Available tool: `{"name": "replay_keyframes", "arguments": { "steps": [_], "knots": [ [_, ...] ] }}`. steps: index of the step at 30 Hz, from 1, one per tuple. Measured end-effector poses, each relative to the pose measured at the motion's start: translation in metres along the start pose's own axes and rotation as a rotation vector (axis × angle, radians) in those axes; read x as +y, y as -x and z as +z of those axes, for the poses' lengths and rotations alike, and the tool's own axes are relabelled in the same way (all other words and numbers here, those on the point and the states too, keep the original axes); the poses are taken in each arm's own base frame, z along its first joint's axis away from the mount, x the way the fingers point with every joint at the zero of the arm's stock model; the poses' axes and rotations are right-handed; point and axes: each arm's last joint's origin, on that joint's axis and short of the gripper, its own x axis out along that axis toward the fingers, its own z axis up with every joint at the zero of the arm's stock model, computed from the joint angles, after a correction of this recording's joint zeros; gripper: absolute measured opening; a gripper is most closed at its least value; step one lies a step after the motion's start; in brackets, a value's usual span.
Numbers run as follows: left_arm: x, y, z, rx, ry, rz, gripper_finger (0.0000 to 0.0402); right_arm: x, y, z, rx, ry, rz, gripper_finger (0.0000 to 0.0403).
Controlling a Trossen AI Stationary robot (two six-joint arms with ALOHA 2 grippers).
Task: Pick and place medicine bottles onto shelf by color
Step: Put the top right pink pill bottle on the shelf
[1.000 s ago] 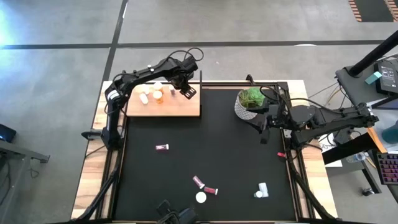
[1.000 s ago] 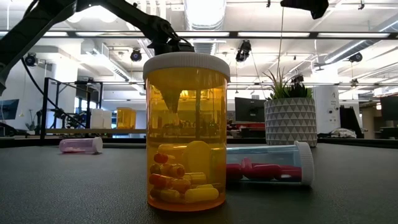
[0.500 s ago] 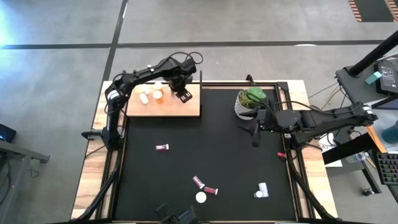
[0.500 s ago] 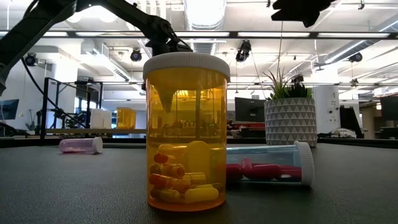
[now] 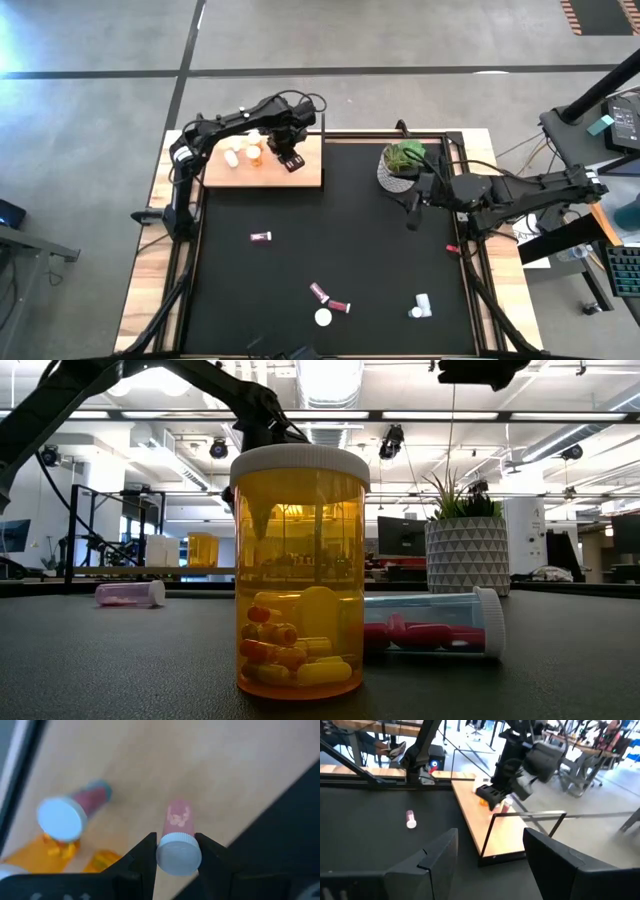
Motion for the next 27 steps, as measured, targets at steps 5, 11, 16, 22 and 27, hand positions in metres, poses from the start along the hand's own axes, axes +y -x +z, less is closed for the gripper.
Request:
{"name": "replay_keyframes", "arguments": {
  "steps": [5, 11, 16, 22, 27],
  "knots": [
    [-0.007, 0.0, -0.004, 0.043, -0.02, 0.001, 0.0102, -0.005, 0.009, 0.004, -0.037, 0.023, -0.003, 0.0217],
    [-0.019, 0.001, -0.003, 0.025, -0.049, 0.001, 0.0102, -0.006, 0.011, 0.004, -0.045, -0.031, -0.002, 0.0217],
    [-0.03, 0.001, -0.003, 0.015, -0.078, 0.0, 0.0102, -0.004, 0.008, 0.003, -0.03, -0.082, 0.001, 0.0217],
    [-0.042, 0.001, -0.005, 0.017, -0.11, 0.003, 0.0102, 0.0, 0.001, 0.001, -0.003, -0.092, 0.003, 0.0217],
    [-0.045, -0.004, -0.004, -0.002, -0.118, 0.006, 0.0102, 0.003, -0.006, -0.002, 0.023, -0.08, 0.004, 0.0217]
  ]
}}
